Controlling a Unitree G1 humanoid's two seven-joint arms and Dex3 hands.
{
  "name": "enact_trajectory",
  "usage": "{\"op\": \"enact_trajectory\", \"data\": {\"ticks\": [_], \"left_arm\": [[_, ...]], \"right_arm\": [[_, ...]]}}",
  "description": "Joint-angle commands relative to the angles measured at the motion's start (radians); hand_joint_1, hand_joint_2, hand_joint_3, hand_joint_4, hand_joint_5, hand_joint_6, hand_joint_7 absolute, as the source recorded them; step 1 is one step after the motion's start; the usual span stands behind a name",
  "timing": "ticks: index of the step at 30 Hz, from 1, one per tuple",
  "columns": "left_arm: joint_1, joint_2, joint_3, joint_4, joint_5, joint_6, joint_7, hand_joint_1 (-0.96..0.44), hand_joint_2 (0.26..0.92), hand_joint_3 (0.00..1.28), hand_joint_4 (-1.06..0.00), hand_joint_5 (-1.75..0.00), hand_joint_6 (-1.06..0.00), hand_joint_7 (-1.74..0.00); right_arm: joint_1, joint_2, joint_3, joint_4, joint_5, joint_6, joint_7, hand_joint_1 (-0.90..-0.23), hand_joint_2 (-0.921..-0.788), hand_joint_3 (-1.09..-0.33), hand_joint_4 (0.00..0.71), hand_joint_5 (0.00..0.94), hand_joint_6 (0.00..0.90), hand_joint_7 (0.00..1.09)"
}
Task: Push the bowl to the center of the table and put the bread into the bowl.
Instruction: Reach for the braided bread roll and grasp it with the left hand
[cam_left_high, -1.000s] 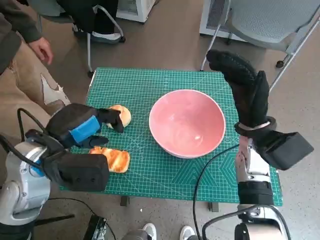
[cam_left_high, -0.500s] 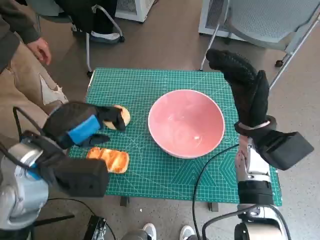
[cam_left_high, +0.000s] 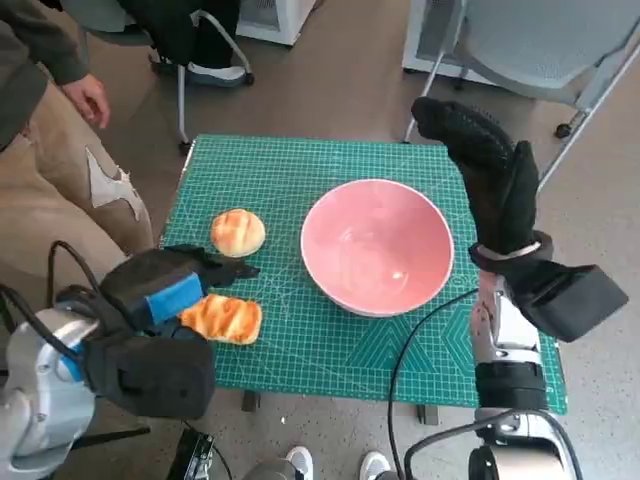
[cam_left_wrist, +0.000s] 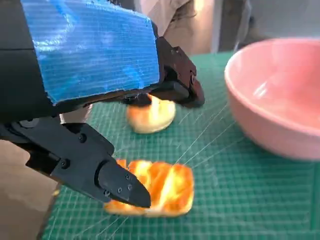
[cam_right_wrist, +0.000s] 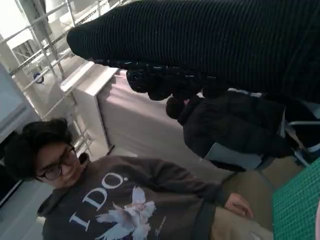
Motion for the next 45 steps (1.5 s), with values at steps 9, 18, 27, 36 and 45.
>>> {"op": "enact_trajectory", "data": {"ticks": [9, 18, 27, 36, 45], "left_arm": [[0.004, -0.029, -0.069, 0.065, 0.074, -0.004, 0.033, -0.41, 0.663, 0.0, -0.14, 0.0, -0.26, 0.0], [-0.017, -0.062, -0.101, 0.142, 0.094, -0.017, 0.076, -0.29, 0.647, 0.0, -0.13, 0.0, -0.25, 0.0], [-0.042, -0.1, -0.141, 0.248, 0.124, -0.026, 0.132, -0.1, 0.639, 0.0, -0.13, 0.0, -0.24, 0.0], [-0.077, -0.127, -0.183, 0.362, 0.171, -0.026, 0.166, -0.09, 0.645, 0.0, -0.12, 0.0, -0.23, 0.0], [-0.123, -0.159, -0.229, 0.482, 0.203, -0.001, 0.163, -0.11, 0.649, 0.0, -0.13, 0.0, -0.24, 0.0]], "right_arm": [[0.022, -0.01, 0.0, 0.004, -0.001, 0.017, 0.008, -0.69, -0.921, -0.818, 0.164, 0.001, 0.0, 0.5], [0.03, -0.015, -0.002, -0.004, 0.008, 0.024, 0.016, -0.691, -0.921, -0.819, 0.163, 0.0, -0.001, 0.51], [0.04, -0.019, -0.004, -0.025, 0.01, 0.035, 0.016, -0.697, -0.921, -0.817, 0.162, 0.0, -0.001, 0.5], [0.052, -0.019, -0.003, -0.039, 0.011, 0.038, 0.014, -0.7, -0.921, -0.817, 0.164, 0.001, -0.001, 0.5], [0.062, -0.018, -0.002, -0.055, 0.009, 0.042, 0.009, -0.699, -0.921, -0.817, 0.166, 0.002, -0.001, 0.5]]}}
